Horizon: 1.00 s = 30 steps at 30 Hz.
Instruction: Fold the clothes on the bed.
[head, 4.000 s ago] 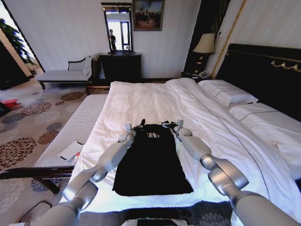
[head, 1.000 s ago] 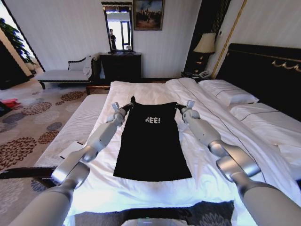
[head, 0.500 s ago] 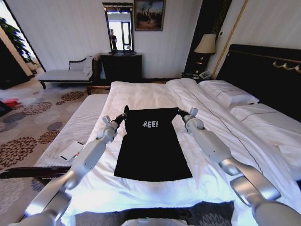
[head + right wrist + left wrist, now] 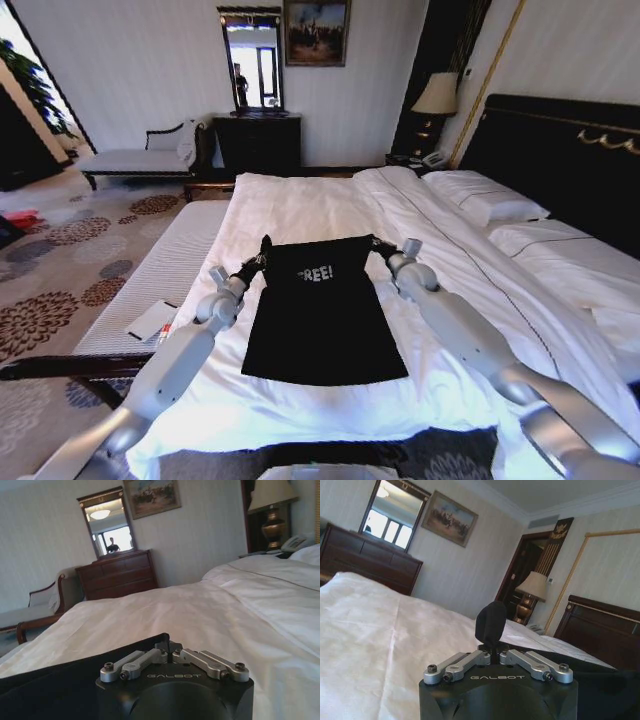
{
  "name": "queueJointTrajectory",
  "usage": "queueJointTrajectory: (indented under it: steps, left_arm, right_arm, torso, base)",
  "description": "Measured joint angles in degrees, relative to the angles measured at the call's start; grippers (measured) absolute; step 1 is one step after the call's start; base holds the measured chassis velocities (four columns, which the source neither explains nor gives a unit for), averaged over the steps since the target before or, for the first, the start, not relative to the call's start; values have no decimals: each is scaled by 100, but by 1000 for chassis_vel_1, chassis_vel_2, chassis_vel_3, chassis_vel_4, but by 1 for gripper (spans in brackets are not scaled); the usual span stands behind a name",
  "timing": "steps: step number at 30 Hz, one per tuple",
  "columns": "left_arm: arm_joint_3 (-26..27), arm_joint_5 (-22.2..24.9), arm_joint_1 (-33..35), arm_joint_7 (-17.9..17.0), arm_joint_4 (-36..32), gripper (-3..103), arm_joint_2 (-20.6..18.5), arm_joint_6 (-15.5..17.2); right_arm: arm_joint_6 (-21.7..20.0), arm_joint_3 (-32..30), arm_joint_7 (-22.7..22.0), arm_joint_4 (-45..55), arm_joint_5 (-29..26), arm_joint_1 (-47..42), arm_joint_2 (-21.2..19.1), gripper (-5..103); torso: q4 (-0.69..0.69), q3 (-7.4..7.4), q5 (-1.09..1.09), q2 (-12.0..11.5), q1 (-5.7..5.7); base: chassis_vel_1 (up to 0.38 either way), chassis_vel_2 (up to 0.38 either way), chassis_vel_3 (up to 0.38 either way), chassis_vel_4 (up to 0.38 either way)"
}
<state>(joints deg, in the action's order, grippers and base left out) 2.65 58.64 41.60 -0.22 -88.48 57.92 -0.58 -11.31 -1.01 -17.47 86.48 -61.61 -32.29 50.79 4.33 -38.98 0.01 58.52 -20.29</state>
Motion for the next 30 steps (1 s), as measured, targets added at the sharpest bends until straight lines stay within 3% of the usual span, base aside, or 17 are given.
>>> queueJointTrajectory:
  steps: [11,18,30]
  left_arm:
    - [-70,-219,419,9,-324,3,-139,-400]
    - [99,-444,1116,41,-677,3,-351,-540]
    - [483,-755,2007,44,-1275,3,-455,-609]
  right_arm:
    - [-123,-1222,-237,1409,15,-1734,-283,0]
    - [-222,-1849,-340,2176,305,-2822,-73,0]
    - [-282,-2406,-311,2987,740,-4160,134,0]
  torso:
    - [2,0,0,0,-1]
    - [-3,0,-1,-1,0]
    - [0,1,-2,0,0]
  base:
    - [0,0,0,0]
    - [0,0,0,0]
    - [0,0,0,0]
